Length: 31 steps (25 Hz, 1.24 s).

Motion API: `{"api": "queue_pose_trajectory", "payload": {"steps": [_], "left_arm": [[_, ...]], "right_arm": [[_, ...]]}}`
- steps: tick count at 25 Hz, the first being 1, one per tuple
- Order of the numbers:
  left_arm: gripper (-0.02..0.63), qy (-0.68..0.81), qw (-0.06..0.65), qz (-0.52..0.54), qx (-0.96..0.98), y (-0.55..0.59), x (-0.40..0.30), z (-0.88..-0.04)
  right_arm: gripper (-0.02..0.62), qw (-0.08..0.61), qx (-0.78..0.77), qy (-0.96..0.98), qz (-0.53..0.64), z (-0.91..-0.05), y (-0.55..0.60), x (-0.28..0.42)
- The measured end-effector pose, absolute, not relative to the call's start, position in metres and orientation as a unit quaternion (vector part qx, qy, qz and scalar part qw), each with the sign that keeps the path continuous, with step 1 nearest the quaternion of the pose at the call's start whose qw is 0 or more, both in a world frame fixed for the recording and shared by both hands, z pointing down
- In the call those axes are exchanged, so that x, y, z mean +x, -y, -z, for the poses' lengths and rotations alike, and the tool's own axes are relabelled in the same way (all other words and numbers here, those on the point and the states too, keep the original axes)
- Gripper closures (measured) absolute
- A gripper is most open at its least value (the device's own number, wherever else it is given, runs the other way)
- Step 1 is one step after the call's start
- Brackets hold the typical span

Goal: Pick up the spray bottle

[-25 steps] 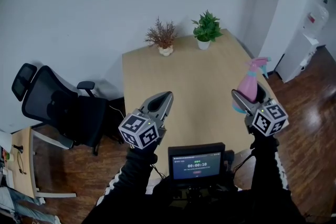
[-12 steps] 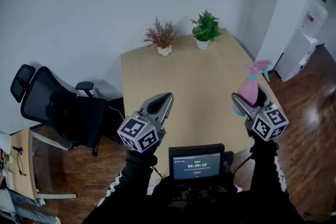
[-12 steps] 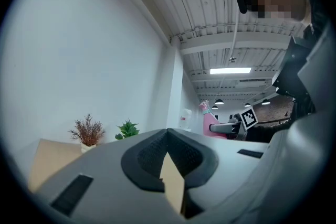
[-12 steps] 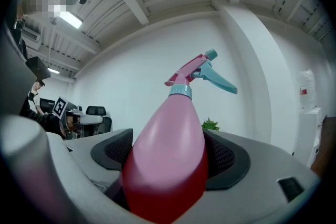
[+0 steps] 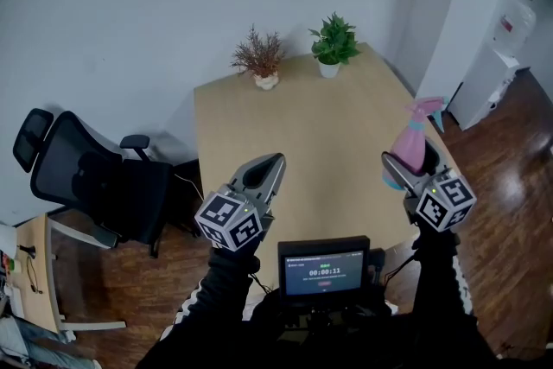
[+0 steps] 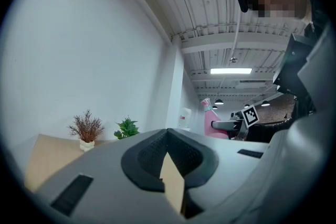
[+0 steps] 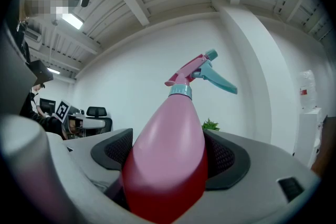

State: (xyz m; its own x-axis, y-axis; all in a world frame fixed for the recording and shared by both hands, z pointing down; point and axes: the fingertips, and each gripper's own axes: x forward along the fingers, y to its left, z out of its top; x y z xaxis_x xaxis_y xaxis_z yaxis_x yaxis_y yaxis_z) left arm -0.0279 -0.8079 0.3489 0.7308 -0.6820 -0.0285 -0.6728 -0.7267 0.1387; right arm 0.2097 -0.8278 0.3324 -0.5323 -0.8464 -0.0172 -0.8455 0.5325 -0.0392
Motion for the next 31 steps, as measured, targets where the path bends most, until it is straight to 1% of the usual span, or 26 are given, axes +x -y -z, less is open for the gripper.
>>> {"api": "queue_pose_trajectory", "payload": {"steps": [9, 31], "left_arm": [[0.606, 0.354, 0.063, 0.037, 0.932, 0.81, -0.0267, -0.3507], [0.606, 0.358, 0.064, 0.031, 0.931, 0.8121, -0.0251, -0.3554]], "right_arm": [[0.202, 0.003, -0.495, -0.869, 0.012, -0.3331, 0.8285, 0.2125], [0.202, 0.003, -0.496, -0.868, 0.01, -0.3365, 0.8319, 0.2164]]}}
